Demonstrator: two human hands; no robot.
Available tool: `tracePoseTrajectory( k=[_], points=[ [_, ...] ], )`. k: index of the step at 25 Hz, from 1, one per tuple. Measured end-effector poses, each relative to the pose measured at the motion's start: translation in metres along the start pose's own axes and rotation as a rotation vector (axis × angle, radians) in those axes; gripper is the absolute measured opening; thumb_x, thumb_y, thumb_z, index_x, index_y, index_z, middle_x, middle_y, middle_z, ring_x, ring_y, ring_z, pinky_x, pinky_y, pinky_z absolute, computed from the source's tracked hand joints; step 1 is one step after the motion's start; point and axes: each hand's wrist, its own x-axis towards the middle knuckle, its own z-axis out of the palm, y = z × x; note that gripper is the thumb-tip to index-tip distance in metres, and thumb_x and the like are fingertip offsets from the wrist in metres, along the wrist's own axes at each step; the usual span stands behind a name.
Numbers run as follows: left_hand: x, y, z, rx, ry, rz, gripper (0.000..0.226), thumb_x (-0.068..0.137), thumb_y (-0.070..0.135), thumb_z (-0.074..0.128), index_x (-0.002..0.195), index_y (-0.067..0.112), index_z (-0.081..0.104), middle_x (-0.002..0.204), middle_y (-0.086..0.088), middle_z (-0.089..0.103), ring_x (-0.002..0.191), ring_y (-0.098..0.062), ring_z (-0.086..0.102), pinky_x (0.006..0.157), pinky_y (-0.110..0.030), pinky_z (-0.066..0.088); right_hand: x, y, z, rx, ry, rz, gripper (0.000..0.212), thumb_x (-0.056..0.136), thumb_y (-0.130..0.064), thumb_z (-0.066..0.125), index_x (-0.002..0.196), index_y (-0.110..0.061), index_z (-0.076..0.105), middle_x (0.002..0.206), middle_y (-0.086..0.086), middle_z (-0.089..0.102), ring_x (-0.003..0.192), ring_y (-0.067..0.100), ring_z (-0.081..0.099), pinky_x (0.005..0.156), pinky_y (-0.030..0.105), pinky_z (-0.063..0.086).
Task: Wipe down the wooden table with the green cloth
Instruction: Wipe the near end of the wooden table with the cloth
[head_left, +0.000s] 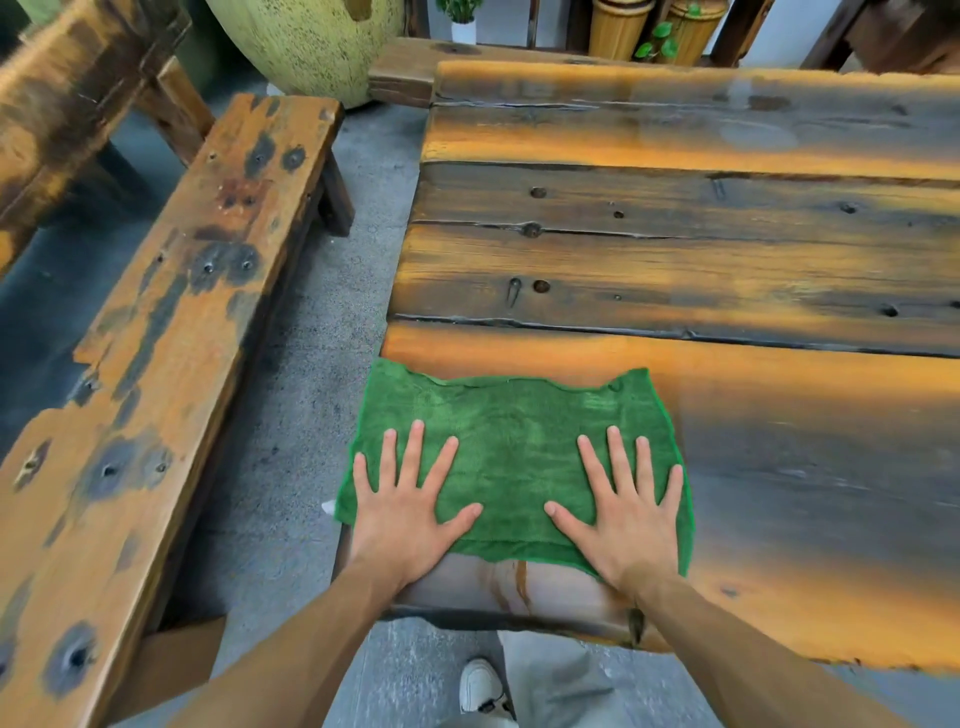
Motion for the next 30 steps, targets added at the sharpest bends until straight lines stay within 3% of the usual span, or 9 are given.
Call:
tracePoseTrajectory(
  k=[5, 10, 14, 16, 19, 21, 30],
  points=[
    [-0.054, 0.001, 0.010, 0.033, -0.021, -0.001, 0.082, 0.089, 0.084, 0.021, 0.157, 0.039, 0.030, 0.167, -0.008, 0.022, 0.151, -0.041, 0.025, 0.108, -0.073, 0.031, -0.061, -0.002, 0.014, 0.003, -0.011, 0.027, 0.090, 0.083, -0.090, 0.018, 0.158, -0.042, 0.006, 0.168, -0.003, -0.004, 0.154, 0.029, -0.008, 0.118, 0.065, 0.001],
    [-0.103, 0.012, 0.022, 0.017, -0.067, 0.029, 0.088, 0.082, 0.081, 0.040, 0.156, 0.032, 0.037, 0.166, -0.015, 0.023, 0.148, -0.047, 0.028, 0.103, -0.075, 0.029, -0.106, -0.001, 0.015, 0.034, -0.092, 0.073, 0.091, 0.083, -0.090, 0.025, 0.158, -0.041, 0.011, 0.169, -0.003, 0.003, 0.154, 0.030, 0.001, 0.117, 0.065, 0.003],
    [-0.114, 0.026, 0.021, -0.013, -0.118, -0.004, 0.084, 0.088, 0.081, 0.032, 0.155, 0.031, 0.038, 0.164, -0.018, 0.028, 0.142, -0.055, 0.033, 0.094, -0.082, 0.031, -0.125, 0.006, 0.016, 0.054, -0.155, 0.093, 0.088, 0.085, -0.088, 0.026, 0.158, -0.041, 0.015, 0.168, -0.005, 0.008, 0.154, 0.030, 0.006, 0.117, 0.061, 0.003],
    [-0.105, 0.031, 0.018, -0.028, -0.128, -0.031, 0.080, 0.091, 0.080, 0.025, 0.154, 0.032, 0.039, 0.163, -0.018, 0.031, 0.139, -0.058, 0.035, 0.088, -0.084, 0.033, -0.125, 0.008, 0.012, 0.069, -0.197, 0.135, 0.084, 0.085, -0.088, 0.018, 0.157, -0.046, 0.005, 0.168, -0.008, -0.002, 0.154, 0.027, -0.004, 0.117, 0.061, -0.001],
    [-0.091, 0.036, 0.017, -0.038, -0.130, -0.017, 0.077, 0.093, 0.078, 0.026, 0.154, 0.034, 0.039, 0.164, -0.017, 0.029, 0.139, -0.060, 0.033, 0.085, -0.088, 0.031, -0.118, 0.004, 0.006, 0.091, -0.190, 0.235, 0.082, 0.077, -0.089, -0.011, 0.148, -0.052, -0.026, 0.160, -0.014, -0.033, 0.147, 0.023, -0.032, 0.117, 0.059, -0.015],
    [-0.078, 0.042, 0.017, -0.037, -0.106, 0.019, 0.077, 0.093, 0.079, 0.028, 0.155, 0.033, 0.037, 0.164, -0.017, 0.027, 0.140, -0.060, 0.031, 0.086, -0.090, 0.028, -0.111, 0.007, 0.000, 0.101, -0.204, 0.281, 0.079, 0.075, -0.086, -0.014, 0.142, -0.050, -0.037, 0.154, -0.013, -0.043, 0.143, 0.023, -0.038, 0.116, 0.060, -0.017],
    [-0.004, 0.084, 0.006, -0.035, -0.018, 0.095, 0.086, 0.089, 0.084, 0.023, 0.157, 0.033, 0.032, 0.166, -0.022, 0.018, 0.144, -0.060, 0.023, 0.100, -0.088, 0.015, -0.049, 0.043, -0.014, 0.118, -0.178, 0.346, 0.083, 0.072, -0.085, -0.013, 0.142, -0.048, -0.038, 0.152, -0.011, -0.045, 0.142, 0.023, -0.037, 0.117, 0.062, -0.012]
  ],
)
